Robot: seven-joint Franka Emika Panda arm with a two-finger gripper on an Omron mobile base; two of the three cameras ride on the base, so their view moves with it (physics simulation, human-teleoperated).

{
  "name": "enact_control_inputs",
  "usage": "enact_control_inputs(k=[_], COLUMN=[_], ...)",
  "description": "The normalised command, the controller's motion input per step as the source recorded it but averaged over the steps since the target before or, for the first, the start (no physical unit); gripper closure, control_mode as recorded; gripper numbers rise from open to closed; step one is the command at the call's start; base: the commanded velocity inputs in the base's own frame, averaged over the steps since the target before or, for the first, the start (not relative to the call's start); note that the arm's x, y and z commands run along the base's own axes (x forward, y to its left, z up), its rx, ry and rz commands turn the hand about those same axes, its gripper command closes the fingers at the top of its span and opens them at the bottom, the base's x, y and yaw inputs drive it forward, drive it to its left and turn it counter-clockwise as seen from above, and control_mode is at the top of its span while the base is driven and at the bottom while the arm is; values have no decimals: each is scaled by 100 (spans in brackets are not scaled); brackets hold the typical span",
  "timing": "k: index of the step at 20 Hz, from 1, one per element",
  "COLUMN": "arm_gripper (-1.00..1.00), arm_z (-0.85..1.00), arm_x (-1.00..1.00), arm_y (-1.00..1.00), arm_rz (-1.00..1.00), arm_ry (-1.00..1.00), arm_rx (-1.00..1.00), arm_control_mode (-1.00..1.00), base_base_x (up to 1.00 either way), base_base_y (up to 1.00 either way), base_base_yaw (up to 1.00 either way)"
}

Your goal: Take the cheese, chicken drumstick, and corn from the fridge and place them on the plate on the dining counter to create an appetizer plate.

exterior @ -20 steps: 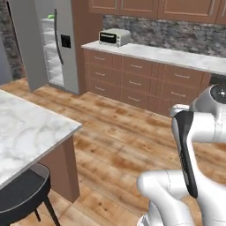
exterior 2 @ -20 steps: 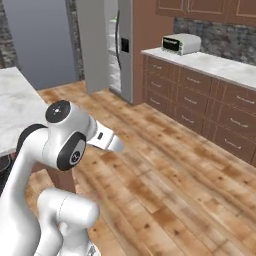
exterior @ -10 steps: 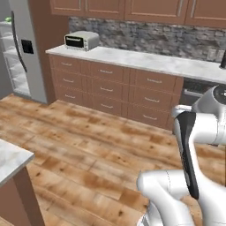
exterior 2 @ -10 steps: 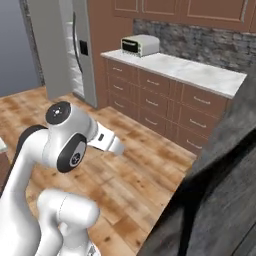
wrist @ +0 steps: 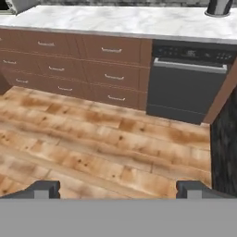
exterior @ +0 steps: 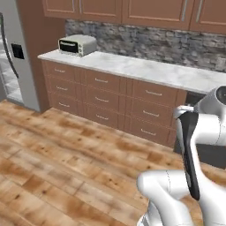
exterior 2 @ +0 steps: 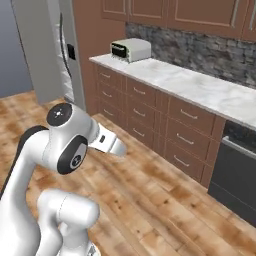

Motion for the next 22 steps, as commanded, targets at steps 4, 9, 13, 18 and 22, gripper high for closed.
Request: enact_control_inputs(k=[4,9,13,18,22], arm_gripper=[-100,-100,-100,-100,-100], arm_z=[0,0,0,0,0], arm_x=[0,0,0,0,0], arm_y=[0,0,0,0,0], arm_rz=[0,0,0,0,0], arm_ry=[0,0,0,0,0], arm_rx=[0,0,0,0,0], arm_control_mode=[100,100,100,100,100], base_base_x=[100,100,100,100,100], base_base_y=[-13,0,0,0,0], base_base_yaw=[55,60,41,20,4])
